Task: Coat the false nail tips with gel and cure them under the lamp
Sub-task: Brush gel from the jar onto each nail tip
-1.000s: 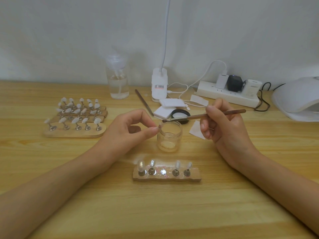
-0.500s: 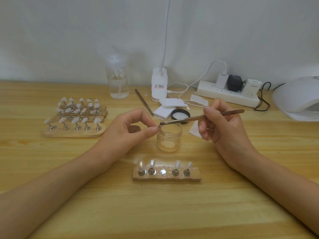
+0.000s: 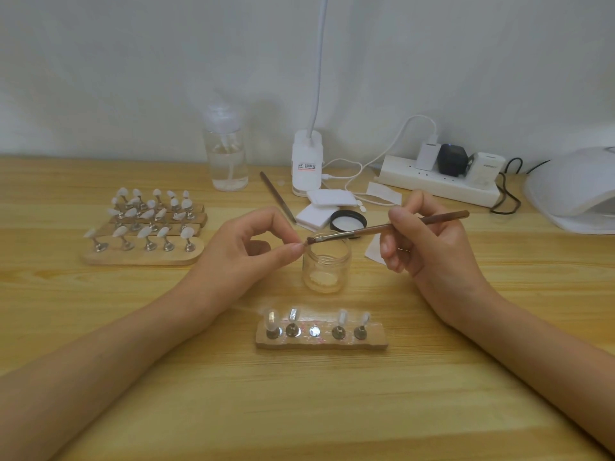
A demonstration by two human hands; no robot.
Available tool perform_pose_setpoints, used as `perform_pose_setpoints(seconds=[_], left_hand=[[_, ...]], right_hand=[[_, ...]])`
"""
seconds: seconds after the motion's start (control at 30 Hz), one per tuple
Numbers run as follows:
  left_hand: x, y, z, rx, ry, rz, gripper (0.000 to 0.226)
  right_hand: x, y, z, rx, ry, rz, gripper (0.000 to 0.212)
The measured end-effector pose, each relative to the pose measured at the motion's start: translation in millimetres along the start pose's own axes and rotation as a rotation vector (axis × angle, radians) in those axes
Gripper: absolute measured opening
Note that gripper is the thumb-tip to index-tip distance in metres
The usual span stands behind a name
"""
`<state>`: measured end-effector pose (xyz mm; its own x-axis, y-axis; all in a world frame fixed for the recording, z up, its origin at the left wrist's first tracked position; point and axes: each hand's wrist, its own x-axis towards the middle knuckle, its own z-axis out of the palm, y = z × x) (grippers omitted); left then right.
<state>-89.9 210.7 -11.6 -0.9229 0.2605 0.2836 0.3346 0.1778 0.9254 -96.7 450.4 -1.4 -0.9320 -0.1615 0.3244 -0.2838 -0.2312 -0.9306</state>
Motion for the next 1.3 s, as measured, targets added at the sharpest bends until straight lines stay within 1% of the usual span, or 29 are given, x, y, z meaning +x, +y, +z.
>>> perform_pose_setpoints(seconds=[0.13, 0.2, 0.33, 0.43, 0.57, 0.67, 0.8, 0.9, 1.07, 1.13, 1.23, 1.3], left_hand=[[-0.4, 0.0, 0.0, -0.002, 0.013, 0.005, 0.018], [-0.3, 0.0, 0.1, 0.0, 0.011, 0.007, 0.018], [0.0, -0.7, -0.2, 0.011, 0.001, 0.013, 0.017], [-0.1, -1.4, -0.5, 0.029, -0.011, 0.024, 0.016], [-0.8, -1.0, -0.1, 0.037, -0.009, 0.028, 0.02], [-0.8, 0.2, 0.0, 0.033, -0.011, 0.035, 0.017], [-0.5, 0.1, 0.1, 0.031, -0.016, 0.037, 0.015], [-0.4, -0.5, -0.1, 0.03, -0.015, 0.035, 0.014], [0.0, -0.8, 0.2, 0.027, -0.007, 0.044, 0.015], [0.0, -1.1, 0.0, 0.029, -0.007, 0.041, 0.014], [0.0, -1.3, -0.2, 0.028, -0.006, 0.036, 0.013], [0.0, -1.3, 0.0, 0.027, -0.005, 0.035, 0.012]], right_hand=[[-0.3, 2.2, -1.2, -0.05, 0.048, 0.024, 0.02], [0.3, 2.8, -2.5, -0.038, 0.066, 0.027, 0.02], [1.0, 1.4, -2.4, 0.026, 0.006, -0.012, 0.02], [0.4, 1.2, -1.5, -0.002, -0.018, -0.014, 0.019], [0.0, 2.7, -1.5, -0.045, 0.049, -0.002, 0.02], [0.3, 2.8, -2.4, -0.037, 0.082, 0.009, 0.022], [0.0, 0.6, -2.0, 0.014, 0.017, -0.02, 0.021], [-0.6, 0.8, -0.6, -0.029, -0.018, -0.018, 0.019], [0.8, 2.9, -2.0, -0.075, 0.076, -0.006, 0.025], [1.2, 2.6, -2.7, -0.045, 0.086, -0.004, 0.026], [0.8, 1.0, -2.5, 0.006, 0.032, -0.016, 0.024], [0.2, 0.6, -1.5, -0.007, 0.001, -0.012, 0.022]])
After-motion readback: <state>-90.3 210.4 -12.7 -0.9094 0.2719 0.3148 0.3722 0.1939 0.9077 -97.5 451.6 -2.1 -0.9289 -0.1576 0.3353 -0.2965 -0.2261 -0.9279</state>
